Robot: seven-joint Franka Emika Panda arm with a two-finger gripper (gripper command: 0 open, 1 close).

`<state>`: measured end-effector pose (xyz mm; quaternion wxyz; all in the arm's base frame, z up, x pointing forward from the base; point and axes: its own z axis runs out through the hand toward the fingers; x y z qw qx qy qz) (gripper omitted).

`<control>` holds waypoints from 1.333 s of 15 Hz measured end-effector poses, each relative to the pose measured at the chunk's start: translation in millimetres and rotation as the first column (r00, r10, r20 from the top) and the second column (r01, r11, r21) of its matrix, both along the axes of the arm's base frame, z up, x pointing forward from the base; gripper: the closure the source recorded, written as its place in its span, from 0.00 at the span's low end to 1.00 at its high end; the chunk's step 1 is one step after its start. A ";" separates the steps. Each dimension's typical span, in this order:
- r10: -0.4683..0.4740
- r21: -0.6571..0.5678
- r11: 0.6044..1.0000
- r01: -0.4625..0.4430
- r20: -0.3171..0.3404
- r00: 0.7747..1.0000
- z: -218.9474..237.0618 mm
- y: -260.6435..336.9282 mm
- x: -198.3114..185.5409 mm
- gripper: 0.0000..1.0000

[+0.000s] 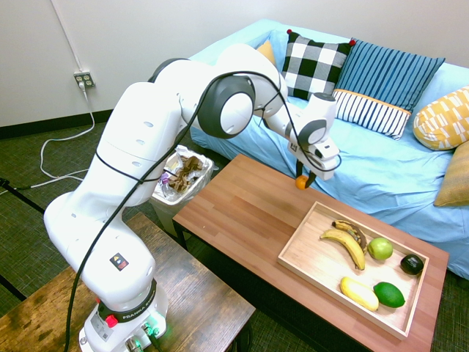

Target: Put the tangerine in the tray

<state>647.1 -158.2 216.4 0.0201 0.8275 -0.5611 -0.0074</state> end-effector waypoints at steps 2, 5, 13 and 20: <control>-0.055 0.014 0.998 0.055 0.003 0.999 6.2 -57.6 -28.2 1.00; -0.118 0.018 0.993 0.118 -0.010 0.993 -3.5 -120.5 -62.7 1.00; -0.177 0.008 0.984 0.178 -0.088 0.980 -80.0 -161.4 -114.8 1.00; -0.164 0.024 0.986 0.168 -0.111 0.980 -104.7 -157.8 -124.7 1.00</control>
